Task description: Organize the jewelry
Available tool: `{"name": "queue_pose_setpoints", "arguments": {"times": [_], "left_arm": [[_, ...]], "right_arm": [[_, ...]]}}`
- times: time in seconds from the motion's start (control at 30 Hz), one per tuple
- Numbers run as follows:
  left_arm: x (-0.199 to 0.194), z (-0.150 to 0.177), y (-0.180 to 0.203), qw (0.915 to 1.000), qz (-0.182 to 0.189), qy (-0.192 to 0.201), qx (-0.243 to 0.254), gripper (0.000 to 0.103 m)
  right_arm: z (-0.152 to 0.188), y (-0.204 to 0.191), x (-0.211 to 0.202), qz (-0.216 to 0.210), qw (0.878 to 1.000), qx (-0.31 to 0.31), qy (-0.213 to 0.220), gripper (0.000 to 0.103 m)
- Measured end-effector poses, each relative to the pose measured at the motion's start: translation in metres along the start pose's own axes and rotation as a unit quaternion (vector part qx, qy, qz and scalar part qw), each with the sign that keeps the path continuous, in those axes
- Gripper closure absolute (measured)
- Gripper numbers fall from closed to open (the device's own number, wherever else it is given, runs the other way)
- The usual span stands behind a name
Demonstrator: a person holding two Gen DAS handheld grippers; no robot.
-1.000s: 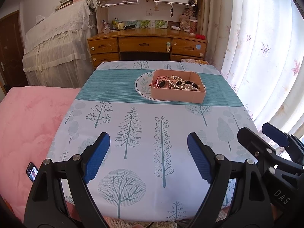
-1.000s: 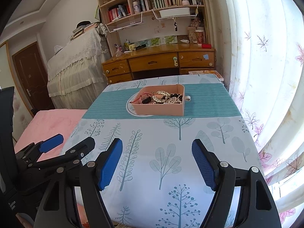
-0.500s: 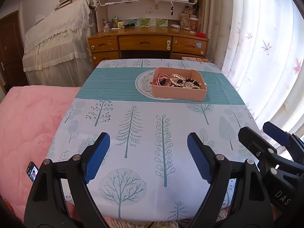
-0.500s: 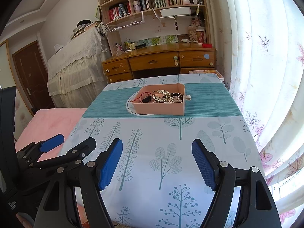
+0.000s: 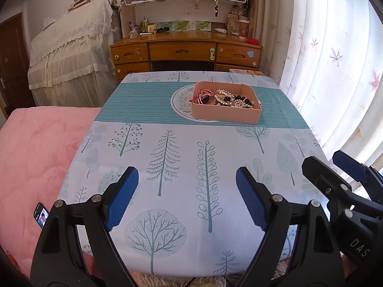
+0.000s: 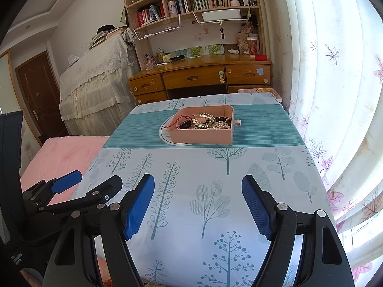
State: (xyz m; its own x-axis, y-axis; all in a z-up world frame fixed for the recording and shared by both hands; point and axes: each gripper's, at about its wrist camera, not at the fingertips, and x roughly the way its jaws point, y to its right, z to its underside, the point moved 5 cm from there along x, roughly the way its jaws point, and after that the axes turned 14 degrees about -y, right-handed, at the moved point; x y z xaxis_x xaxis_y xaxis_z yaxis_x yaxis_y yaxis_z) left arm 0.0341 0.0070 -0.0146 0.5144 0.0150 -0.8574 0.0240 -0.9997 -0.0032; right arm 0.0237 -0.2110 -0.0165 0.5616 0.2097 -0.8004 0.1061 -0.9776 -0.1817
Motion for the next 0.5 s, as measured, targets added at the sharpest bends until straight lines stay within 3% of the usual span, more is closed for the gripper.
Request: {"name": "queue_pose_setpoints", "arguments": {"times": [0.5], "left_arm": [[0.0067, 0.0058, -0.0056, 1.0, 0.0, -0.004, 0.001, 0.021]], "right_arm": [[0.0017, -0.0005, 0.0044, 0.0, 1.0, -0.001, -0.002, 0.026]]}}
